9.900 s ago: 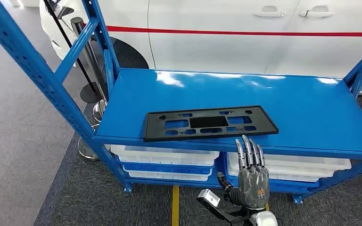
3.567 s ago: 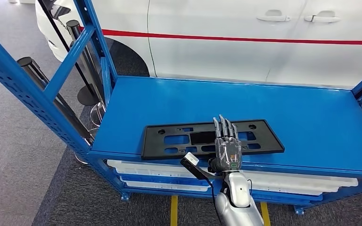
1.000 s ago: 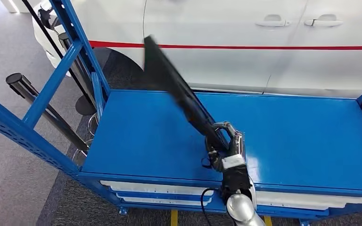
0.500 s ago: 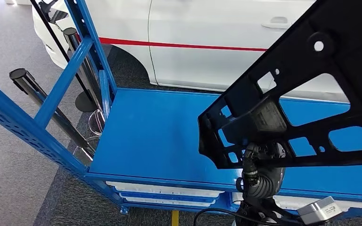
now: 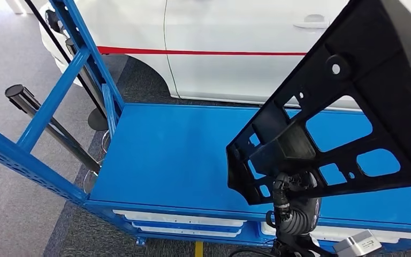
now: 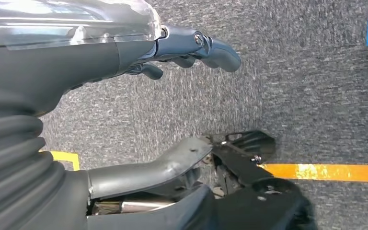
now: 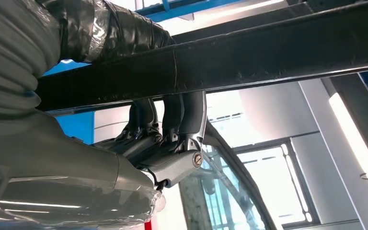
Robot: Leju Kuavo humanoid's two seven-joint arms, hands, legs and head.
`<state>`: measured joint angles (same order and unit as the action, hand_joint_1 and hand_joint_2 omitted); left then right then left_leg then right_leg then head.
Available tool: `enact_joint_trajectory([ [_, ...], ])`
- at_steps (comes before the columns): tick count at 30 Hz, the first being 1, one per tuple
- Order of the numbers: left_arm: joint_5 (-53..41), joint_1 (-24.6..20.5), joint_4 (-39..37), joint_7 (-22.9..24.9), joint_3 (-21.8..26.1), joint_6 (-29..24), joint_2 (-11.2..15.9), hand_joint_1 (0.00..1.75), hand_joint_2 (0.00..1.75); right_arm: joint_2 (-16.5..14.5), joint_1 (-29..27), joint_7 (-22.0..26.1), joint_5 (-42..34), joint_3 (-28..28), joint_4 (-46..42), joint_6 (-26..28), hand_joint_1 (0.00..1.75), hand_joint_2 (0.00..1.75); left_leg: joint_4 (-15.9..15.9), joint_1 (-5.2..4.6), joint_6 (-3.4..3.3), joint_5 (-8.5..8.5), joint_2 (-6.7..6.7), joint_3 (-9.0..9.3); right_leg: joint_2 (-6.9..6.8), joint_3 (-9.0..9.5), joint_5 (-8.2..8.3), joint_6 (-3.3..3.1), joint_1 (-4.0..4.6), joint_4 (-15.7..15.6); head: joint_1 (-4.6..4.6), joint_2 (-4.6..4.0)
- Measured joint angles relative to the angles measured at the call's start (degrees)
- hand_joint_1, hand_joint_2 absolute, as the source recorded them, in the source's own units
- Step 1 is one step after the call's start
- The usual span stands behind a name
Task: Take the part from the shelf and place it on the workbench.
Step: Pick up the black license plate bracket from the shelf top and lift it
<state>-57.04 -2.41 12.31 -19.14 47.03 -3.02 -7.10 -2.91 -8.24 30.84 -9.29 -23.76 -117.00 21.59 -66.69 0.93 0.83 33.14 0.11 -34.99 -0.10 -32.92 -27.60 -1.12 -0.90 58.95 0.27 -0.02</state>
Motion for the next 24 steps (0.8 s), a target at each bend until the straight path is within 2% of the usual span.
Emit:
enact_joint_trajectory([
  [1,0.0,0.0,0.0,0.0,0.1,0.0,0.0,0.0,1.75,0.0,0.0,0.0,0.0,0.0,0.0,0.0,1.75,1.75,-4.1,0.01,0.1,1.72,0.0,-1.98,-0.03,-0.02,-0.03,-0.13,0.12,0.0,-0.01,0.0],
  [2,0.0,0.1,0.0,0.0,0.1,0.0,0.0,0.0,1.75,0.0,-0.1,0.0,0.0,0.0,0.0,0.0,1.75,1.75,-7.1,0.01,0.09,2.58,0.0,-3.5,-0.03,0.0,-0.06,-0.19,0.26,0.0,-0.01,0.0],
  [3,0.0,0.1,0.0,0.0,0.2,0.0,0.0,0.0,1.75,0.0,-0.1,0.0,0.0,0.0,0.0,0.0,1.75,1.75,-8.1,-0.03,-0.07,2.29,0.0,-4.13,0.0,0.06,-0.1,-0.26,0.41,0.0,-0.01,-0.01],
  [4,0.0,0.1,0.0,0.0,0.3,0.0,0.0,0.0,1.75,0.0,-0.2,0.0,0.0,0.0,0.0,0.0,1.75,1.75,-6.7,-0.14,-0.39,0.84,-0.01,-3.57,0.05,0.19,-0.14,-0.32,0.58,0.0,-0.01,-0.01],
  [6,0.0,0.1,0.0,0.0,0.4,0.0,0.0,0.0,1.75,0.0,-0.2,0.0,0.0,0.0,0.0,0.0,1.75,1.75,1.1,-0.54,-1.59,-3.37,-0.02,0.0,0.11,0.52,-0.25,-0.4,0.86,0.0,0.01,0.0],
  [7,0.0,0.0,0.0,0.0,0.4,0.0,0.1,0.0,1.75,0.0,-0.2,0.0,0.0,0.0,0.0,0.0,1.75,1.75,4.8,-0.78,-2.18,-4.78,0.04,1.7,0.13,0.59,-0.32,-0.33,0.99,0.0,0.01,0.0],
  [8,0.0,0.0,0.0,0.0,0.4,0.0,0.1,0.0,1.75,0.0,-0.2,0.0,0.0,0.0,0.0,0.0,1.75,1.75,7.3,-1.0,-2.62,-5.48,0.08,2.79,0.11,0.59,-0.34,-0.16,1.01,0.0,0.02,0.01],
  [9,0.0,-0.1,0.0,0.0,0.4,0.0,0.1,0.0,1.75,0.0,-0.2,0.0,0.0,0.0,0.0,0.0,1.75,1.75,8.3,-1.18,-2.87,-5.5,0.12,3.18,0.08,0.54,-0.34,0.1,0.95,0.0,0.02,0.01],
  [12,0.0,0.0,0.0,0.0,0.5,0.0,0.0,0.0,1.75,0.0,-0.2,0.0,0.0,0.0,0.0,0.0,1.75,1.75,9.5,-1.03,-3.09,-6.15,0.11,3.68,0.03,0.53,-0.55,1.06,0.85,0.1,0.01,0.01],
  [14,0.0,0.0,0.0,0.0,0.5,0.0,0.0,0.0,1.75,0.0,-0.2,0.0,0.0,0.0,-0.1,0.0,1.75,1.75,10.6,-0.63,-3.38,-6.8,0.24,4.13,0.11,-0.8,-2.86,1.65,0.79,3.4,0.03,0.0],
  [16,0.0,0.0,0.0,0.0,0.5,0.0,0.0,0.0,1.75,0.0,-0.3,0.0,0.0,0.0,-0.1,0.0,1.75,1.75,10.7,-0.63,-3.53,-6.91,0.32,4.03,0.15,-4.11,-6.62,2.17,0.43,10.4,0.03,0.0],
  [17,0.0,0.0,0.0,0.0,0.5,0.0,0.0,0.0,1.75,0.1,-0.4,0.0,0.0,0.0,-0.1,0.0,1.75,1.75,10.6,-0.63,-3.51,-6.89,0.32,3.95,0.14,-5.68,-7.77,2.44,0.23,13.6,0.03,0.0],
  [18,0.0,0.0,0.0,0.0,0.5,0.0,0.0,0.0,1.75,0.1,-0.4,0.0,0.0,0.0,-0.1,0.0,1.75,1.75,10.5,-0.58,-3.44,-6.82,0.31,3.91,0.12,-6.51,-7.84,2.71,0.01,15.2,0.03,-0.01],
  [19,0.0,0.0,0.0,0.0,0.5,0.0,0.0,0.0,1.75,0.2,-0.5,0.0,0.0,0.0,-0.1,0.0,1.75,1.75,10.3,-0.49,-3.32,-6.7,0.29,3.9,0.1,-6.17,-6.64,2.95,-0.22,14.4,0.02,-0.01],
  [21,0.0,0.0,0.0,0.0,0.5,0.0,-0.1,0.0,1.75,0.2,-0.4,0.0,0.0,0.0,-0.1,0.0,1.75,1.75,9.6,-0.24,-2.8,-6.19,0.2,3.91,0.05,-2.87,-2.66,3.35,-0.68,7.5,0.03,-0.01],
  [22,0.0,0.0,0.0,0.0,0.5,0.0,-0.1,0.0,1.75,0.3,-0.4,0.0,0.0,0.0,-0.1,0.0,1.75,1.75,9.1,-0.26,-2.4,-5.84,0.12,3.81,0.09,-1.21,-1.28,3.33,-0.68,3.9,0.03,-0.01],
  [23,0.0,0.0,0.0,0.0,0.5,0.0,-0.1,0.0,1.75,0.3,-0.4,0.0,0.0,0.0,-0.1,0.0,1.75,1.75,8.7,-0.33,-2.0,-5.57,0.06,3.67,0.16,-0.23,-0.69,3.1,-0.65,1.8,0.02,-0.01],
  [24,0.0,-0.1,0.0,0.0,0.5,0.0,-0.2,0.0,1.75,0.3,-0.5,0.0,0.0,0.0,-0.1,0.0,1.75,1.75,8.4,-0.4,-1.63,-5.4,0.02,3.53,0.24,0.11,-0.72,2.73,-0.51,0.9,0.02,-0.01],
])
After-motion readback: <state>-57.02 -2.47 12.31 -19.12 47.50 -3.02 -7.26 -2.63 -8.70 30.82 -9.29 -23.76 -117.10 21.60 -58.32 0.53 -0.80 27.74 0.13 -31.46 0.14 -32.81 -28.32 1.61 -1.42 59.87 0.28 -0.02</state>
